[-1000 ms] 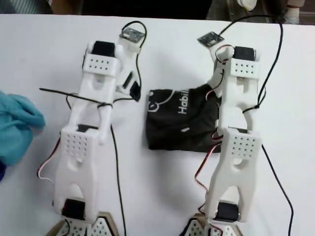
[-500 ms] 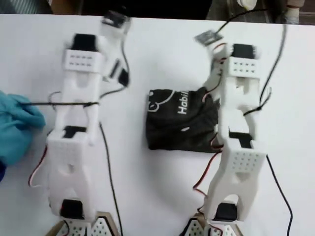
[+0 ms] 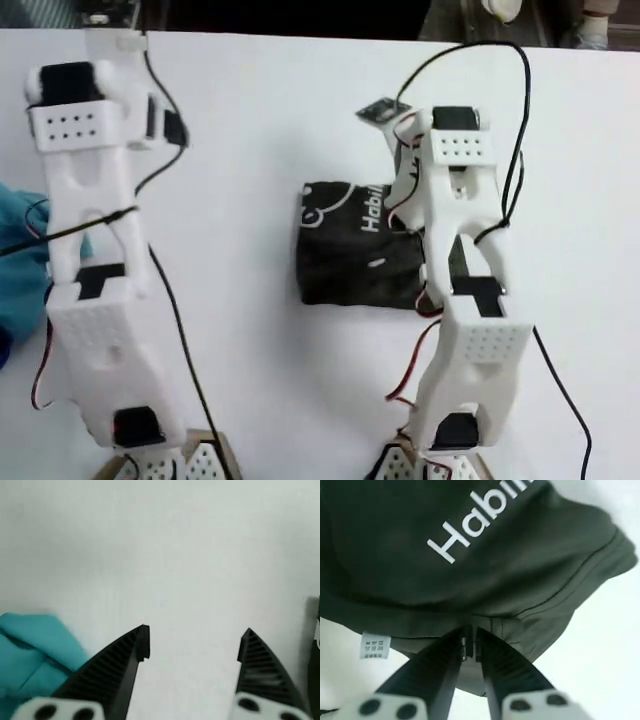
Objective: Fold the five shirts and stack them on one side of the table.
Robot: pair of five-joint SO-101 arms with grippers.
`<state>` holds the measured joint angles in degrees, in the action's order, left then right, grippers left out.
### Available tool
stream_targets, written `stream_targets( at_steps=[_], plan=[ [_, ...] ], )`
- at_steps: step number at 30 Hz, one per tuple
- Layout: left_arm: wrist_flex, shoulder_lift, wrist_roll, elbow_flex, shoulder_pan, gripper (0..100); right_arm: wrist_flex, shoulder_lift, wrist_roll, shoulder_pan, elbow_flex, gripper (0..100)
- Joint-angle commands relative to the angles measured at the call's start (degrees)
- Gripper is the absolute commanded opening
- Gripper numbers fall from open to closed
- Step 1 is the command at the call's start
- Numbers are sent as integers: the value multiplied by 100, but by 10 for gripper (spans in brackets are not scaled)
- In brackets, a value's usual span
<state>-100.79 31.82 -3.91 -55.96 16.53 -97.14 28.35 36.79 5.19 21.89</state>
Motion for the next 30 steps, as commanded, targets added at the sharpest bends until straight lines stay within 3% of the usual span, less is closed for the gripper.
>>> stream_targets(
  at_steps=[1, 15, 23, 30],
  plan=[
    [-62, -404, 9, -189, 220, 301, -75, -488, -35, 13, -334, 21],
    [-18, -176, 9, -215, 466, 301, -75, -3064, 53, 13, -2980, 21],
    [-18, 53, 9, -233, 466, 301, 796, -3415, 18, 576, -2857, 22],
    [-26, 53, 9, -198, 466, 301, 1182, -2457, 501, 567, -2822, 210]
  ],
)
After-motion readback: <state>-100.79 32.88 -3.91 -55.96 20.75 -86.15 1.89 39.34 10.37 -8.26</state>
